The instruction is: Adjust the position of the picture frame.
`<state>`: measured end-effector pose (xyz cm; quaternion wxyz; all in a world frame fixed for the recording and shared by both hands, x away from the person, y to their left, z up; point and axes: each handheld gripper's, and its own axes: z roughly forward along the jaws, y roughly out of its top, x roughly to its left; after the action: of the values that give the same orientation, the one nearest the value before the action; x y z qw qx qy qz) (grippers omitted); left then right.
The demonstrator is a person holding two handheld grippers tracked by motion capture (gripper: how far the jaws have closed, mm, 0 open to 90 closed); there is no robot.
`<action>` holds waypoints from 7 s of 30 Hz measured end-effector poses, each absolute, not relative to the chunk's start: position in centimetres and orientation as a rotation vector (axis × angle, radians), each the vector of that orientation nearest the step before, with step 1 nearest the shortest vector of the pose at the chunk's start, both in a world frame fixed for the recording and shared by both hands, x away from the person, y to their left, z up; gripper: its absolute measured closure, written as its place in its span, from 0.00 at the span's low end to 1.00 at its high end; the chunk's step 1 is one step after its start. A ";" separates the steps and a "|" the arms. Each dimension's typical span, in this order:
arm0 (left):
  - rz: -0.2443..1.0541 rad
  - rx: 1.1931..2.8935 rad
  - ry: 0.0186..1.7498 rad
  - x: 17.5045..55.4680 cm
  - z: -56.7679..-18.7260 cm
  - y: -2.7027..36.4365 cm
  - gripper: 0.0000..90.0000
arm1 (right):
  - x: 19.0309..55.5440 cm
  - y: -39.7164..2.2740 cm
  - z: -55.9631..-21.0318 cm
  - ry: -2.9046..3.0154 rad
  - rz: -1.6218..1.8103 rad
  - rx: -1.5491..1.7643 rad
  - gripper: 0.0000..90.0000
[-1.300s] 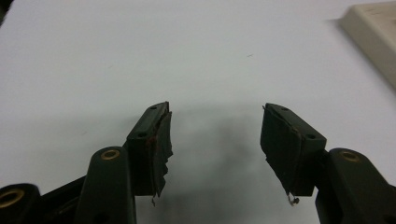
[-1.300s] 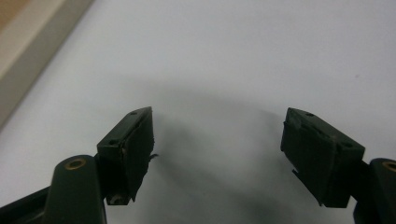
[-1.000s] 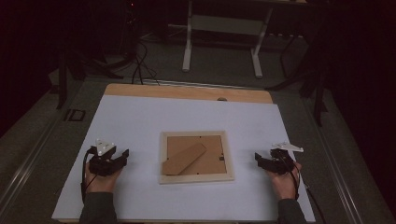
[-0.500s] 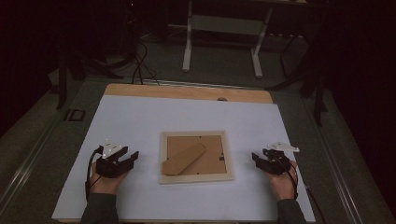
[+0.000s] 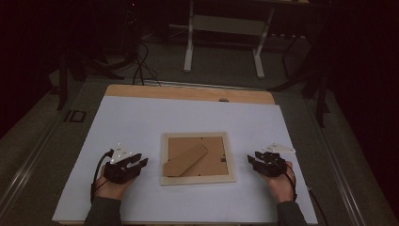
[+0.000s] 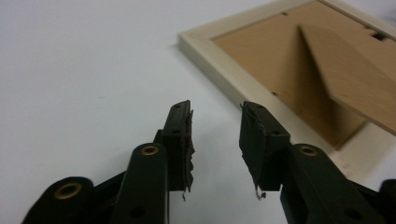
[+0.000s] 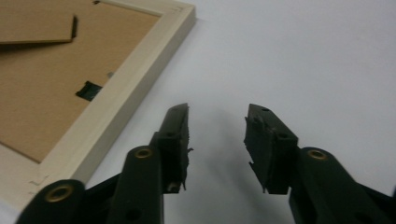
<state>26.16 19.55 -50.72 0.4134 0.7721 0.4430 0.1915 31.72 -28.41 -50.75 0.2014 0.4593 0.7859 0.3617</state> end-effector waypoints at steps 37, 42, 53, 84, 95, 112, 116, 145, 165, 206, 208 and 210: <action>0.302 2.104 0.809 22.9 -52.1 14.4 1.00 | 31.2 -27.3 -51.3 2.258 1.072 1.299 0.99; 0.292 2.144 0.784 22.8 -52.4 13.9 1.00 | 31.0 -27.2 -51.4 2.276 1.074 1.287 0.99; 0.293 2.214 0.758 22.9 -53.0 13.1 1.00 | 29.8 -25.8 -51.0 2.421 1.089 1.106 0.99; 0.397 2.280 0.666 23.1 -53.7 10.4 1.00 | 30.7 -24.2 -52.9 2.446 1.042 1.224 1.00; 0.419 2.265 0.685 23.6 -53.8 9.9 1.00 | 31.0 -23.6 -53.1 2.437 1.060 1.238 1.00; 0.402 2.257 0.691 24.6 -53.8 7.2 1.00 | 32.0 -22.7 -53.2 2.419 1.079 1.256 1.00; 0.403 2.257 0.693 24.8 -53.8 6.9 1.00 | 32.3 -22.6 -53.2 2.421 1.083 1.255 1.00; 0.384 2.247 0.673 27.9 -53.4 3.5 1.00 | 34.1 -21.8 -53.1 2.421 1.052 1.239 1.00; 0.493 2.282 0.783 27.0 -53.0 9.6 1.00 | 32.9 -22.0 -53.1 2.433 1.056 1.204 1.00; 0.516 2.165 0.960 27.0 -53.2 16.1 1.00 | 30.2 -19.9 -52.8 2.594 1.055 0.950 1.00; 0.518 2.162 0.962 27.2 -53.2 16.1 1.00 | 30.3 -20.0 -52.9 2.588 1.053 0.955 1.00; 0.521 2.159 0.967 27.3 -53.3 16.1 1.00 | 30.4 -20.0 -53.0 2.580 1.056 0.967 1.00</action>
<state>27.27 16.11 -53.29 0.3520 0.8342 0.3738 0.2013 30.42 -20.04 -52.99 0.0952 0.3261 0.8705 0.3561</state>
